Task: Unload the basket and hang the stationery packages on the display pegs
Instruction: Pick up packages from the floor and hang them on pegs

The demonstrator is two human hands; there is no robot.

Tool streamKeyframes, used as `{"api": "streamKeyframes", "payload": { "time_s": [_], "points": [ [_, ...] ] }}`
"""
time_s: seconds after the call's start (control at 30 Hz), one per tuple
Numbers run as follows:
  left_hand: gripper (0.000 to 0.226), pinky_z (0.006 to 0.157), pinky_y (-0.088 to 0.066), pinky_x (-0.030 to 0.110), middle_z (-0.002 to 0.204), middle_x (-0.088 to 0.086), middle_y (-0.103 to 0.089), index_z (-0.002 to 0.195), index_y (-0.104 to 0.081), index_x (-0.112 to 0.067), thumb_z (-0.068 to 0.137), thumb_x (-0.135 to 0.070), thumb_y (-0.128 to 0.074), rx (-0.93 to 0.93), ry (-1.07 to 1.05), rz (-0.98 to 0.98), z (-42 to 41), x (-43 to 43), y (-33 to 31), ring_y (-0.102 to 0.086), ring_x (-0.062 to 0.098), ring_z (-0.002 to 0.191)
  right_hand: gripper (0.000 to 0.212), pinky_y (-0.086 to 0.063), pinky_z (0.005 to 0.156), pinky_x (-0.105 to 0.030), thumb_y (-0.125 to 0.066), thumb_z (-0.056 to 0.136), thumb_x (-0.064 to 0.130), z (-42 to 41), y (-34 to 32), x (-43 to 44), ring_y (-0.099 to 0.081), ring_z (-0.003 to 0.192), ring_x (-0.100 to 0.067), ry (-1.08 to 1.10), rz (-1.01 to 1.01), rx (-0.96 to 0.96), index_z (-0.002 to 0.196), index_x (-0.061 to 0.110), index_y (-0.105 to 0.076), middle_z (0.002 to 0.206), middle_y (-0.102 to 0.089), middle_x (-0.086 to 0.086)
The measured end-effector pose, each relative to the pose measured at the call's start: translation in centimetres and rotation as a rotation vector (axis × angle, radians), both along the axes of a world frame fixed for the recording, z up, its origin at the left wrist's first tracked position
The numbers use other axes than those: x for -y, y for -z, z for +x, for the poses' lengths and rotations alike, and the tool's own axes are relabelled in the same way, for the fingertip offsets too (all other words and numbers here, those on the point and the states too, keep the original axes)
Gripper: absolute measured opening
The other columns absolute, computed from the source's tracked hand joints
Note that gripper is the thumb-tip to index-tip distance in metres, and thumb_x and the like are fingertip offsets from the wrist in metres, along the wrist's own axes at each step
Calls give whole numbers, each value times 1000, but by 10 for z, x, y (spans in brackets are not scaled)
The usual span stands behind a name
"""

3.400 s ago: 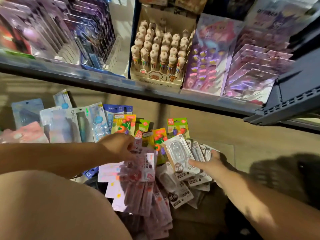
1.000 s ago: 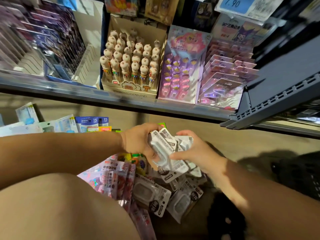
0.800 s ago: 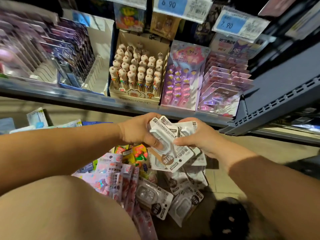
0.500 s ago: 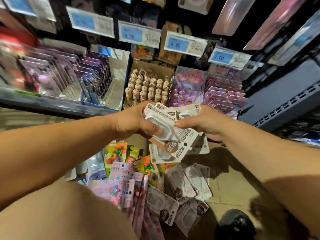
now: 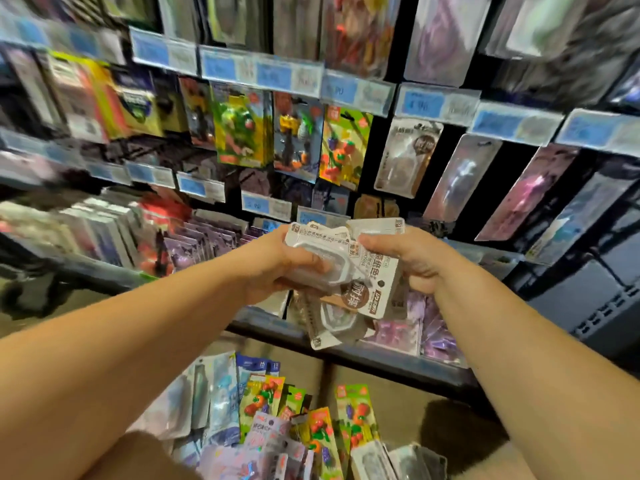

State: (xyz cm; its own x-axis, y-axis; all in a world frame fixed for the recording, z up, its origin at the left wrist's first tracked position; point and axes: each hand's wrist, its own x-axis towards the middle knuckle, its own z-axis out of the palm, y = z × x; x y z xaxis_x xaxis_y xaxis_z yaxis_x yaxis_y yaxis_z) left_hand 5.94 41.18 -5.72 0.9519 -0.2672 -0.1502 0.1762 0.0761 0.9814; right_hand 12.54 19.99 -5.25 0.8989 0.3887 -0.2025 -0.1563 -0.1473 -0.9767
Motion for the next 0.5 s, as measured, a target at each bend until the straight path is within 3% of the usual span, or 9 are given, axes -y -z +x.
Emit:
{"api": "streamKeyframes", "payload": {
  "time_s": [0.1,0.2,0.33,0.43,0.5],
  "points": [
    [38,69,-62,34,93,5,-75,100,-65,-16,69,4,-74,-12,-24,-43,-7,1,-6,-72,21,79,11,-52,86,-43,-70,83,16,2,4,1,-69,92,-30,83,78,5,92,13,-75,93,-74,-13],
    [43,73,-61,34,103,10,-73,107,-66,-13,65,-7,-70,-24,-65,-91,-14,6,-6,-72,22,81,23,-51,89,-47,-65,91,17,5,12,5,-70,87,-27,117,85,-10,73,18,-78,86,-75,-9],
    [21,59,-59,23,84,3,-76,92,-70,-16,79,0,-67,-28,-143,-154,-24,21,-6,-73,15,70,7,-54,83,-49,-71,86,21,-2,12,11,-71,79,-26,197,170,-48,84,15,-74,85,-75,-9],
    [16,48,-51,16,74,0,-75,94,-63,-15,91,-2,-54,-54,-237,-183,-24,31,-9,-71,10,62,39,-50,93,-58,-86,64,39,-6,15,17,-68,92,-33,279,202,-104,89,11,-75,95,-74,-13],
    [13,45,-48,15,72,1,-74,95,-62,-14,92,-4,-55,-69,-278,-194,-22,38,-9,-70,10,59,41,-53,88,-55,-82,71,38,-7,19,22,-69,89,-34,323,230,-110,98,9,-74,94,-74,-15]
  ]
}}
